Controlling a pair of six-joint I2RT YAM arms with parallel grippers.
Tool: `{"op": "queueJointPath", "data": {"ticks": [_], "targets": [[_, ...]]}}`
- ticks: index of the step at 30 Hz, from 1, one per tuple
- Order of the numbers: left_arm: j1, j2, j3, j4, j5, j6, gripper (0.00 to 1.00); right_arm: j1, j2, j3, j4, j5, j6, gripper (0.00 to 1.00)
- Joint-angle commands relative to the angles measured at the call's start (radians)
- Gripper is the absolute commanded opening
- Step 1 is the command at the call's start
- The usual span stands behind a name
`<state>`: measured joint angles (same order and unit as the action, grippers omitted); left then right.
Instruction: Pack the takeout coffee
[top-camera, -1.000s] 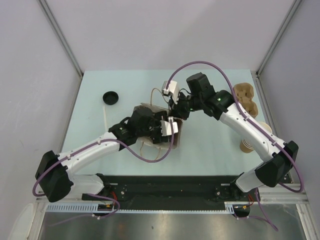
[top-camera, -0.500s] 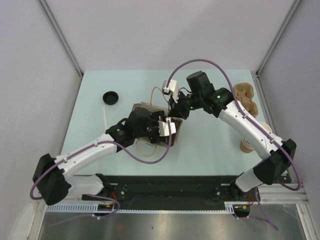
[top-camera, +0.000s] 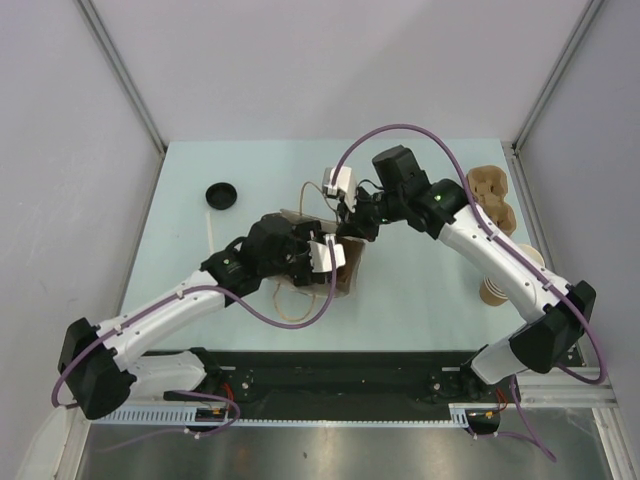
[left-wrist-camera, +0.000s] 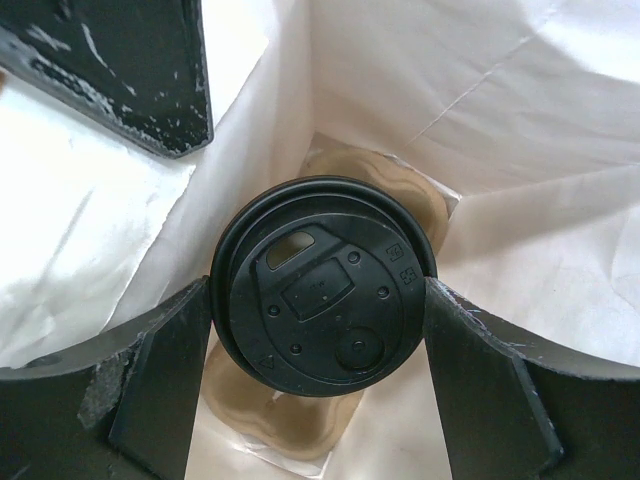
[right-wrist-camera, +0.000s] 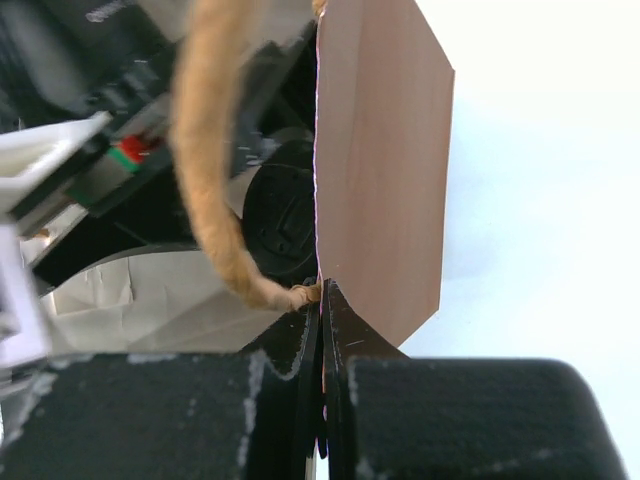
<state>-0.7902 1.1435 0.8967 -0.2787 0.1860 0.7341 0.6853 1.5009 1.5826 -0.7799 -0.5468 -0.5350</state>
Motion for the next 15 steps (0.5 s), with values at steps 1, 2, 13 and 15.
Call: {"op": "queueJointPath", "data": {"ticks": [1,2,13,15], "targets": [[0.008,0.025,0.030,0.010,0.004,0.011,0.00,0.017,-0.065,-0.018,0.048,-0.016,-0.059,0.00],[0.008,0.035,0.030,0.010,0.013,0.010,0.00,0.020,-0.071,-0.025,0.053,-0.013,-0.060,0.00],[0.008,0.076,-0.013,0.065,0.064,0.004,0.00,0.031,-0.080,-0.033,0.056,-0.024,-0.074,0.00],[0.008,0.073,-0.027,0.082,0.073,0.004,0.00,0.031,-0.082,-0.041,0.062,-0.025,-0.077,0.00]]}}
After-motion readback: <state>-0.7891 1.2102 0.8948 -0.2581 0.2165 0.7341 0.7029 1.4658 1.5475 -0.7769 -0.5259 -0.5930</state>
